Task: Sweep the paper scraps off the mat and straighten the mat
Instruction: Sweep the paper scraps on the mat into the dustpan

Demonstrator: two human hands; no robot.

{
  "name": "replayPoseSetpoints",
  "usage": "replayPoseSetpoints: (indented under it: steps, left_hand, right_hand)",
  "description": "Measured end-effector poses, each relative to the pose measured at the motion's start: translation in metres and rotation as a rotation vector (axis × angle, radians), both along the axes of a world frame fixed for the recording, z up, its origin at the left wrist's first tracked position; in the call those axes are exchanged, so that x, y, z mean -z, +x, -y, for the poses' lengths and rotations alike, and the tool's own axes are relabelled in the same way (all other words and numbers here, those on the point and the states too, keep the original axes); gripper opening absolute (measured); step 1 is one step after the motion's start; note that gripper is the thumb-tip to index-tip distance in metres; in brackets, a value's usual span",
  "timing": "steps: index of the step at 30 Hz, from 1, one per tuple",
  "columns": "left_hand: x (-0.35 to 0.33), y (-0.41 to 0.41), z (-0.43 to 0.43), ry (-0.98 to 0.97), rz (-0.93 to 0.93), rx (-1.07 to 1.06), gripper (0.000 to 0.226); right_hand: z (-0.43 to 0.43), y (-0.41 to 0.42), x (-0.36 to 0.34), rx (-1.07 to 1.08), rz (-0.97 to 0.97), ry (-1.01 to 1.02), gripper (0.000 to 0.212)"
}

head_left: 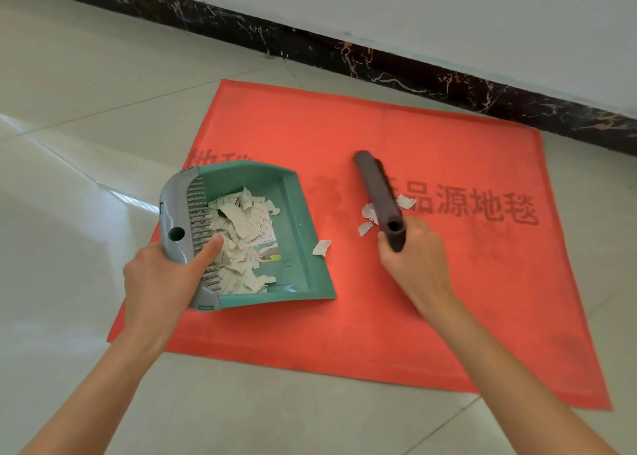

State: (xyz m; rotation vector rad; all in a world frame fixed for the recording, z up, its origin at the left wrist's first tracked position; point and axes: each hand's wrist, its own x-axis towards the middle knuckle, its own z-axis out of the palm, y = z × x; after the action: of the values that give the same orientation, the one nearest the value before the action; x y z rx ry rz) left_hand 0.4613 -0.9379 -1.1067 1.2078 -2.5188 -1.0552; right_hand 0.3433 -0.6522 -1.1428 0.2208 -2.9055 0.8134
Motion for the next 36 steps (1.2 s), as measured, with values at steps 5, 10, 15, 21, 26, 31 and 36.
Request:
replayPoseSetpoints:
  steps: [5,10,15,21,26,31,36]
  left_hand:
    - [0.002,0.001,-0.001,0.02,0.004,-0.002,0.059]
    - [0.0,0.002,-0.003,0.032,-0.012,0.009,0.044]
    - [0.0,0.004,-0.003,0.05,-0.019,-0.003,0.04]
    - [0.002,0.005,-0.003,0.052,-0.015,0.002,0.042]
    - [0.003,0.006,-0.004,0.044,-0.024,0.012,0.039]
    - [0.006,0.005,-0.004,0.036,-0.005,-0.007,0.046]
    - [0.007,0.006,-0.008,0.027,0.007,-0.017,0.044]
  right_hand:
    - [0.019,0.018,-0.023,-0.017,0.01,-0.268,0.018]
    - [-0.023,-0.029,-0.059,0.095,-0.205,-0.124,0.02]
    - [-0.068,-0.048,-0.033,0.211,-0.029,0.205,0.026]
    - [-0.043,0.019,-0.027,0.078,-0.015,-0.036,0.021]
    - [-0.059,-0.003,-0.04,0.164,-0.103,-0.071,0.019]
    - [-0.033,-0.011,-0.021,0.045,-0.035,0.028,0.021]
    - [0.032,0.04,-0.004,-0.135,0.039,-0.113,0.014]
